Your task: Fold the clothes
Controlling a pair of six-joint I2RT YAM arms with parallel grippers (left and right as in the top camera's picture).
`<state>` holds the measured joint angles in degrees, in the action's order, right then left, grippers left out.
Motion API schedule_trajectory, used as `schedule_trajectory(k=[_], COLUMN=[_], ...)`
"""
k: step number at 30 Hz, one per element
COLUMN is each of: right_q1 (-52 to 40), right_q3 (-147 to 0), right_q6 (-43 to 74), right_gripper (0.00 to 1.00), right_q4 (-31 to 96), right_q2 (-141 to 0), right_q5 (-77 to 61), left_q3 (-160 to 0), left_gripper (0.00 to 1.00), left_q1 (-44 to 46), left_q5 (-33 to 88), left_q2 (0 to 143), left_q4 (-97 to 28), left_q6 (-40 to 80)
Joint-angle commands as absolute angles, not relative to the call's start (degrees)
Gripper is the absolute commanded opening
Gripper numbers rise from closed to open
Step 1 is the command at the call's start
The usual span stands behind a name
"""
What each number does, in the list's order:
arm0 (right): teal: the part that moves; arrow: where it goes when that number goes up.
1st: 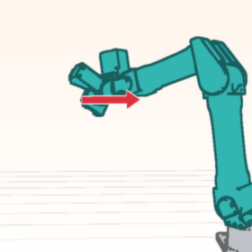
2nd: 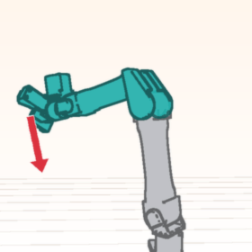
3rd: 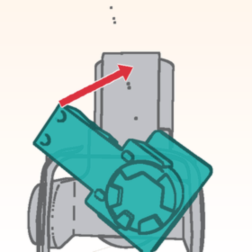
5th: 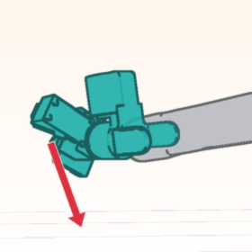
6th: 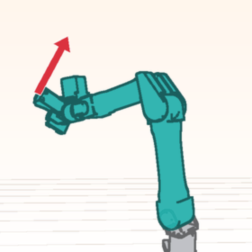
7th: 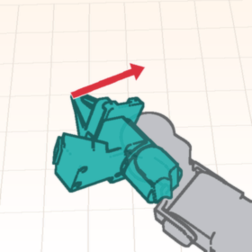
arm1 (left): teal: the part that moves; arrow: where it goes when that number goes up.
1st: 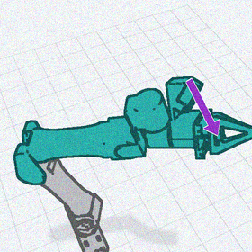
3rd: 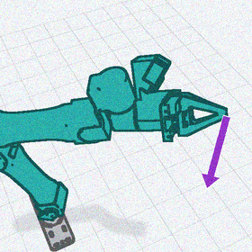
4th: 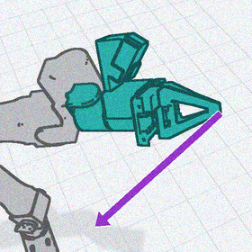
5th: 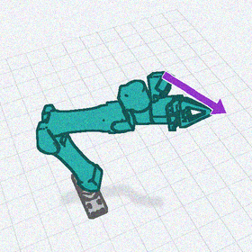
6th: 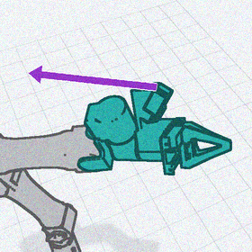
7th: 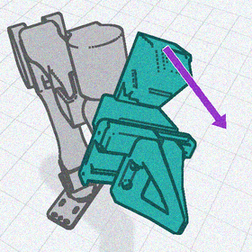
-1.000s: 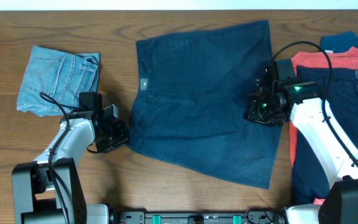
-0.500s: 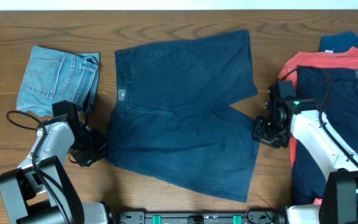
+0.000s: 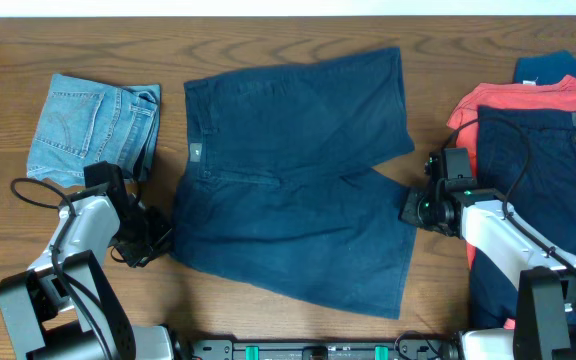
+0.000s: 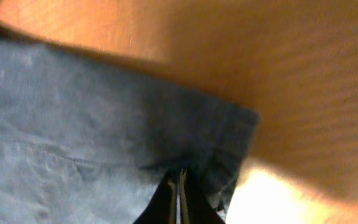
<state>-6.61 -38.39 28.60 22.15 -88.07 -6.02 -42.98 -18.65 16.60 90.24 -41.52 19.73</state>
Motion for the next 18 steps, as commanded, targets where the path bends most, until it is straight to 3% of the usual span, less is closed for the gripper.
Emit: schedule_trajectory(k=[1,7,13,18], right_q1=[-5.2,-3.6,-2.7,-2.7], right_q3=[-37.6,-38.3,-44.1,-49.9], right_q6=[30.4,29.5,23.2,22.4], right_gripper=[0.01,0.03,0.28,0.29], right_q4=[17.8,8.3,16.0,22.0], right_q2=[-88.5,-88.5,-87.1,-86.5], right_q5=[1.1,0.6,-14.7,-19.2], left_q3=[-42.7,-42.7,-42.7,-42.7], left_gripper=[0.09,0.09,0.07,0.07], left_q1=[-18.9,-18.9,-18.9,-18.9], left_q5=[19.0,25.0,27.2,25.5], left_q2=[90.6,90.6,90.6,90.6], left_q4=[-40.8,-37.8,-35.9,-37.3], left_q6=[20.3,20.3,20.2,18.7])
